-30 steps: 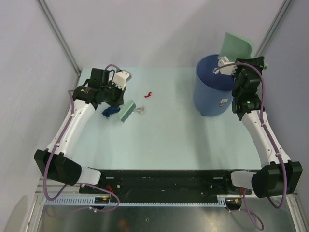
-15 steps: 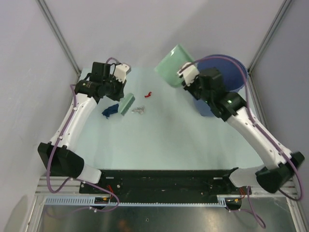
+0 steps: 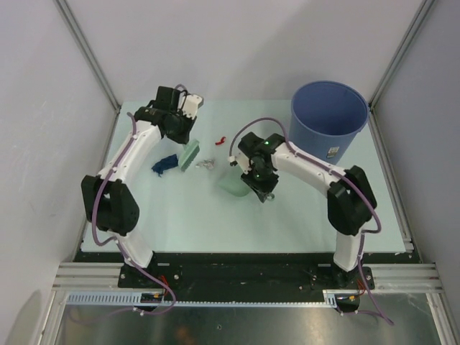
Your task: Sweep away the paper scraps from the table
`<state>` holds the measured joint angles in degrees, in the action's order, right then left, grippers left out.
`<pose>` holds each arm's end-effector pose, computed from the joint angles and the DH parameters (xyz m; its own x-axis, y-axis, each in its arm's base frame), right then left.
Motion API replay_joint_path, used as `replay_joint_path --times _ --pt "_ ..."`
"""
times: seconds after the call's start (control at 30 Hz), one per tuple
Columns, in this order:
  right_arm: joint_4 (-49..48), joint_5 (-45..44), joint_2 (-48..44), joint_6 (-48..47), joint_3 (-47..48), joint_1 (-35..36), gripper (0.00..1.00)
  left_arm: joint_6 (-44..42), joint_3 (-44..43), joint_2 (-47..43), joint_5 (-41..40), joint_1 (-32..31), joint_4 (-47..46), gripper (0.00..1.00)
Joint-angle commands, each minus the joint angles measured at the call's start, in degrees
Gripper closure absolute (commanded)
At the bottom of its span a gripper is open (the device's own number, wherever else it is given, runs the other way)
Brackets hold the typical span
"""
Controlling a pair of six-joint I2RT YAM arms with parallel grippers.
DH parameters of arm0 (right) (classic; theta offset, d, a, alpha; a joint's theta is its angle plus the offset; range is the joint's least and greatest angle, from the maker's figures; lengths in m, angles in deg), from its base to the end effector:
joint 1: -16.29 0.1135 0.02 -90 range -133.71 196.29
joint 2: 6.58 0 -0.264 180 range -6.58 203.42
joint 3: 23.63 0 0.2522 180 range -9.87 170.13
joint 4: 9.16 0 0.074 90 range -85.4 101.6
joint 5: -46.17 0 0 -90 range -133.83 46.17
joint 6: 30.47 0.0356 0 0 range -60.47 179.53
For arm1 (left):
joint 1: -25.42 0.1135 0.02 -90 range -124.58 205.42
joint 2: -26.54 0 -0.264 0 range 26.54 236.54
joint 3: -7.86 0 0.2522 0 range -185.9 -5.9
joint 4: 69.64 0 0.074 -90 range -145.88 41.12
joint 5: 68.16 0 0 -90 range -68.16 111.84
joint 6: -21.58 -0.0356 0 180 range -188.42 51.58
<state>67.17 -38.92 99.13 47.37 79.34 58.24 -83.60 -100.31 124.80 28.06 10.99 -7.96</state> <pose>0.2688 0.2457 0.2481 -0.5710 -0.7954 -0.2031 -0.8167 0.5755 0.0422 0.3613 -0.0969 0.3322 -0.6523 0.4366 -0.6195 0.5010 0.8618 0.0799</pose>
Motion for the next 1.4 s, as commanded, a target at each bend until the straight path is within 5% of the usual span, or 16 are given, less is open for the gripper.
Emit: replay_joint_path --times 0.0,0.3,0.67,1.03,1.37 --pt "6.69 0.11 5.72 3.19 6.94 1.20 1.00 -0.99 -4.03 1.23 1.86 0.20 -1.34 1.00" --pt "7.49 -9.30 17.15 5.75 12.74 2.78 1.00 -0.20 -2.01 4.49 9.67 -0.77 -1.34 1.00" --pt "-5.69 -11.14 19.27 6.27 11.60 2.69 1.00 -5.82 4.57 -1.13 28.49 -3.84 -0.29 1.00" --pt "-16.95 -13.69 8.99 5.84 -1.58 2.43 1.00 -4.95 5.82 -13.09 18.84 -3.32 0.77 1.00" --pt "-2.81 -17.82 2.14 4.87 2.89 2.52 1.00 -5.47 4.76 -14.94 3.28 1.86 1.30 1.00"
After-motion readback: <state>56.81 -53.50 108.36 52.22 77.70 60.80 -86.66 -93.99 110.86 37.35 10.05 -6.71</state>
